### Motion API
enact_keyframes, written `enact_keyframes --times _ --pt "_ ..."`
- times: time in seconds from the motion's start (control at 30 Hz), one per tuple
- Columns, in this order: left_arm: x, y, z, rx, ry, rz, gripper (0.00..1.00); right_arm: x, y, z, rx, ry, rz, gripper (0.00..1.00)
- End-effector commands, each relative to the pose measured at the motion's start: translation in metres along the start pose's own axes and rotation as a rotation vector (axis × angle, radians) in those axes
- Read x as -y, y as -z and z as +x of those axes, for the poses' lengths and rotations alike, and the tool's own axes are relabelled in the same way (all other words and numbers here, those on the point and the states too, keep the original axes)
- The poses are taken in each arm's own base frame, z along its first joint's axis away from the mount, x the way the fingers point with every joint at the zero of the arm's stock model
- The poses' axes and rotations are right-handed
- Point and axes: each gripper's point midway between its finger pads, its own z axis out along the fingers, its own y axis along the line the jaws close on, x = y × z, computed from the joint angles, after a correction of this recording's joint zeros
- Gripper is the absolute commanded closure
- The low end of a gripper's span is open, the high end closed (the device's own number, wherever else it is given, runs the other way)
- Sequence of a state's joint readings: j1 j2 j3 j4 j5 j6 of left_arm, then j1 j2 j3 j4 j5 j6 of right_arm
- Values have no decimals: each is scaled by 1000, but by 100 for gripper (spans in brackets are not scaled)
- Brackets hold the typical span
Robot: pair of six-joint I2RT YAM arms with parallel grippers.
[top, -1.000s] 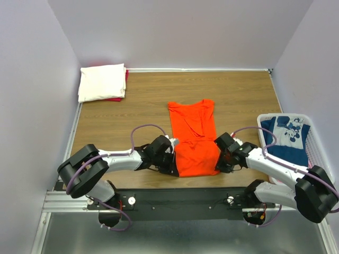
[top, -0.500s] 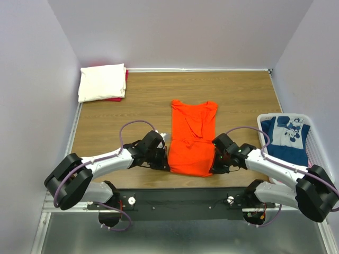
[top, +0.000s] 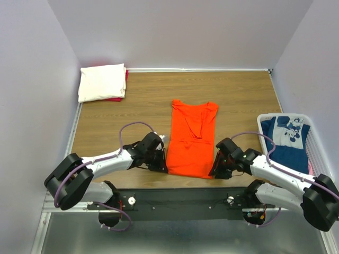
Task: Fold and stack the t-shirts
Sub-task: Fold the tshirt
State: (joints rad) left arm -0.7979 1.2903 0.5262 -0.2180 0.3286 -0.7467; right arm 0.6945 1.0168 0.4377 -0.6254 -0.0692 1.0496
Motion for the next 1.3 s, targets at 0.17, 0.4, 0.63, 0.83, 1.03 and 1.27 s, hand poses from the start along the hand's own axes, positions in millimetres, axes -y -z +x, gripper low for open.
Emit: enact_keyframes --times 0.17,0.4,0.63,0.83,1.03,1.27 --pt "3 -3 3 2 -8 37 100 12 -20 7 -25 -49 42 61" --pt "10 -2 3 13 -13 61 100 7 -20 6 -23 -39 24 88" --pt "17 7 23 17 -14 98 100 11 -2 15 -28 -12 -22 100" --pt "34 17 35 37 -12 146 100 6 20 19 -5 26 -106 100" --pt "59 40 13 126 -33 178 100 -15 56 -2 106 49 -177 100" --pt "76 66 -32 241 -82 156 100 -41 92 -49 292 75 -146 100"
